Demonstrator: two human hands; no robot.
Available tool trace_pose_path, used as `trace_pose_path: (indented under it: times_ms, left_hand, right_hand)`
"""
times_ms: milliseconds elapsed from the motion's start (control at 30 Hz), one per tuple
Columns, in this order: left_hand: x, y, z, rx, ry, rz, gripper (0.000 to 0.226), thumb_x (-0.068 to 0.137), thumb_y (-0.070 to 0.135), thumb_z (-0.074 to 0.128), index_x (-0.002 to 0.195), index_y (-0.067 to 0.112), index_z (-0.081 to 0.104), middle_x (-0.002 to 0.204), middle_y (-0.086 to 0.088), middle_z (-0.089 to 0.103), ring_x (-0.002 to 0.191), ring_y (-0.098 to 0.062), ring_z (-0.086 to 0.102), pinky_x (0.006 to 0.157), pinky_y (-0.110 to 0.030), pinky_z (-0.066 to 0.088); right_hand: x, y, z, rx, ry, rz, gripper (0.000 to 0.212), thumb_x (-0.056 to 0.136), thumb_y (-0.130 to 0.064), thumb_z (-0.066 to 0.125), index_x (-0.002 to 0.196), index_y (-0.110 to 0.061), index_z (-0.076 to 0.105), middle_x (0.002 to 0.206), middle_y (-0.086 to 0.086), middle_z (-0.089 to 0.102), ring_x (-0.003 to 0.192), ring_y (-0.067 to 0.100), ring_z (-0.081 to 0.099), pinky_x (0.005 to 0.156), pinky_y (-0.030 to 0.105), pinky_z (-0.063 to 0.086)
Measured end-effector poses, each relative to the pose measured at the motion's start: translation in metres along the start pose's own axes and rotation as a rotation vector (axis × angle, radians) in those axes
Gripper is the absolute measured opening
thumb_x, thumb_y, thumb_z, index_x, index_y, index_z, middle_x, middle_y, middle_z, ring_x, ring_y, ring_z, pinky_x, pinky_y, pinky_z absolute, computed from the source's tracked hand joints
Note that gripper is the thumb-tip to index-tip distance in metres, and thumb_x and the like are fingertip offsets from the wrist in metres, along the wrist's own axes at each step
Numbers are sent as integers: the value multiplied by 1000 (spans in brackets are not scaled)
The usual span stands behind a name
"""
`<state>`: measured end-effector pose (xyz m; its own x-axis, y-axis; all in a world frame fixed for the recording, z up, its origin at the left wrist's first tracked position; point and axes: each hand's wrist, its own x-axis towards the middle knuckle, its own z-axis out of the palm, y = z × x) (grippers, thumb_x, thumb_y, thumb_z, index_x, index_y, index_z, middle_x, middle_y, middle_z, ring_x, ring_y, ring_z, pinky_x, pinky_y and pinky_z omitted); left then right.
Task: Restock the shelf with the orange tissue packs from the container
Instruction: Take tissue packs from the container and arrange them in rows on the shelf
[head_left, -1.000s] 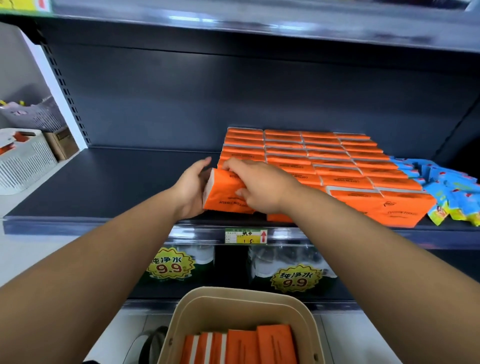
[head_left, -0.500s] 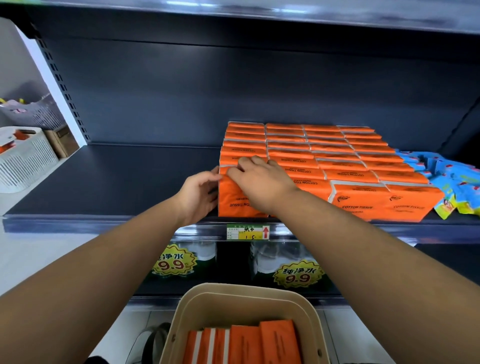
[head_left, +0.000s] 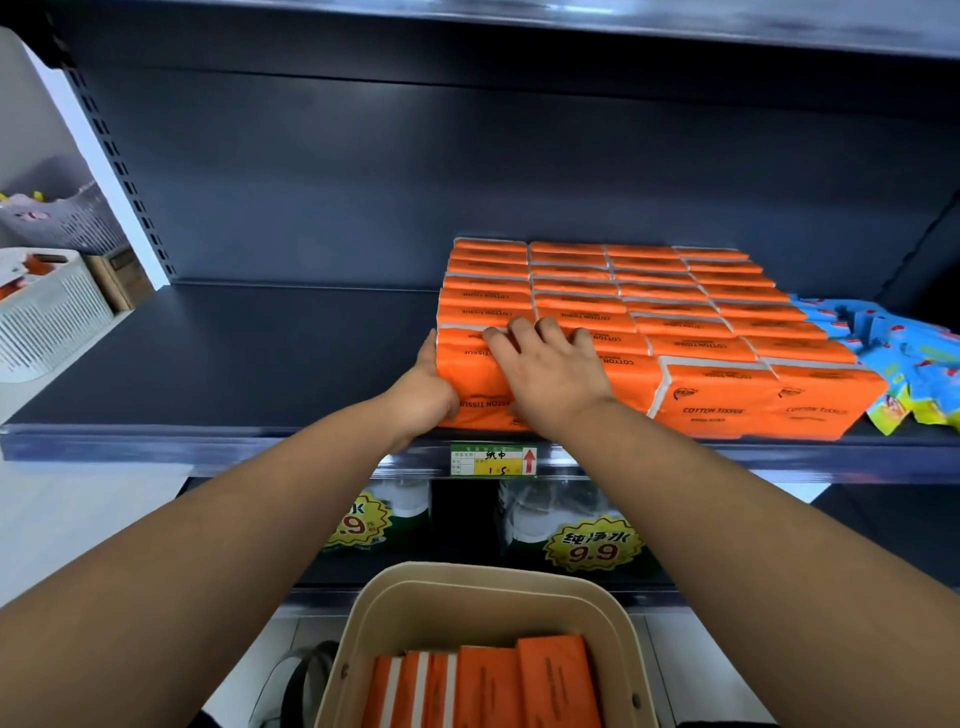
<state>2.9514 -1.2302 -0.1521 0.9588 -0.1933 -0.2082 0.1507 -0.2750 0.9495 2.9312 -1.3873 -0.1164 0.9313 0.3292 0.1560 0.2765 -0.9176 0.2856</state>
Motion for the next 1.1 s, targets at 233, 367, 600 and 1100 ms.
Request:
trace_pose_path:
  times_ms: [233,367,600,1100]
  left_hand:
    - [-6,1,7,-43,0,41,112,77,-13,62,150,33,-9,128,3,49,119,-16,51,101,-37,45]
    - [-7,1,1,-81,-51,34,112,70,-11,58,150,43,2,132,1,50,121,-20,51,102,-43,46]
    - [-23,8,-14,-77,105,-54,112,61,7,70,152,29,10,147,-8,35,131,-26,41,111,-45,36]
    - [-132,-28,-13,95,32,66,28,80,27,68,105,17,61,96,4,63,87,-12,61,78,-35,50]
  right_hand:
    - [0,3,-2,0,-4,0,82,84,-27,70,145,-25,16,146,8,30,132,34,31,102,55,32]
    - [-1,3,-3,46,-26,-12,82,84,-33,70,146,-25,17,147,8,29,133,34,30,103,55,29]
    - [-19,7,-15,296,62,19,77,84,-53,62,146,-32,22,147,2,31,132,27,30,102,53,27]
    - [-95,-12,8,462,159,-125,37,92,-36,57,123,-15,57,118,5,57,111,27,51,93,40,43]
